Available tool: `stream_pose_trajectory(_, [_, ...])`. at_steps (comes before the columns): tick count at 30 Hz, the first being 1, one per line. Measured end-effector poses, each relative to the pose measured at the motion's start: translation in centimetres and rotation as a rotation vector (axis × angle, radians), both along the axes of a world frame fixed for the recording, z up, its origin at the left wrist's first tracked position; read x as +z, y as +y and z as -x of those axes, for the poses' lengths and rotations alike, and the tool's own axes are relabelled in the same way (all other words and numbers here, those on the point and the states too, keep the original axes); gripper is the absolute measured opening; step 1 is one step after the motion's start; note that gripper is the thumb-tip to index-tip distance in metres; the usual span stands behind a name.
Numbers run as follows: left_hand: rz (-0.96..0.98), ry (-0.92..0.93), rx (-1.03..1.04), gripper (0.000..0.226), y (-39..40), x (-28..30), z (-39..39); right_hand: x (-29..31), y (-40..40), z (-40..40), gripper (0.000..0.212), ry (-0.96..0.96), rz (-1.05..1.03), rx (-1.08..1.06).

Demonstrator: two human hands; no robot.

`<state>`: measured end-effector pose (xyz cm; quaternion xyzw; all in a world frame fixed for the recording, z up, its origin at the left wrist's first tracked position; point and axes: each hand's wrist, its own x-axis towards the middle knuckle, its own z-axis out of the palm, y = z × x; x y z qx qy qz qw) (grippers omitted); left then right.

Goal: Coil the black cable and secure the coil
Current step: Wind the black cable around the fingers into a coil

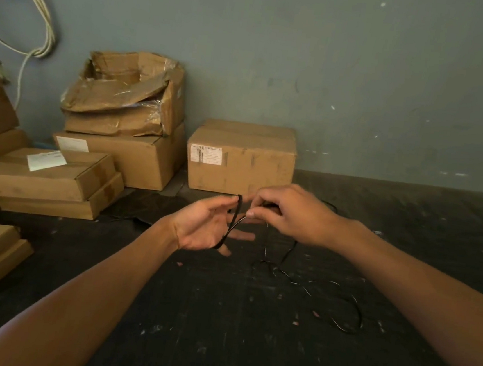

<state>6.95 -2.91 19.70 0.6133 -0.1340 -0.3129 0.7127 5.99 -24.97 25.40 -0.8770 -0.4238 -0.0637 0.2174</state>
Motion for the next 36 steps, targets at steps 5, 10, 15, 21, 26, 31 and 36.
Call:
stream_pose_trajectory(5, [-0.073,0.009,-0.119,0.048,-1.1,0.3,0.7,2.0,-1.0,-1.2,0.017,-0.155,0.090,-0.031])
stream_pose_trajectory(10, [-0.088,0.005,-0.183,0.045,-1.8,0.8,1.1,2.1,-1.7,-1.7,0.016,-0.211,0.058,-0.028])
stream_pose_trajectory(15, [-0.084,0.006,-0.288,0.050,-1.9,1.1,1.6,2.2,-2.1,-2.0,0.014,-0.182,0.037,-0.032])
stream_pose_trajectory(21, [-0.034,0.007,-0.399,0.053,-2.1,2.0,2.3,1.2,-3.2,-2.9,0.016,-0.108,-0.018,-0.049])
stream_pose_trajectory(26, [0.048,-0.010,-0.437,0.055,-2.7,2.7,2.7,-1.1,-3.6,-3.4,0.018,0.010,-0.113,-0.048])
stream_pose_trajectory(31, [0.158,-0.019,-0.442,0.053,-3.3,3.7,2.6,-5.2,-3.6,-2.8,0.017,0.171,-0.236,-0.071])
stream_pose_trajectory(36, [0.276,-0.049,-0.475,0.055,-3.8,4.6,2.3,-8.6,-1.9,-1.5,0.022,0.290,-0.265,-0.086])
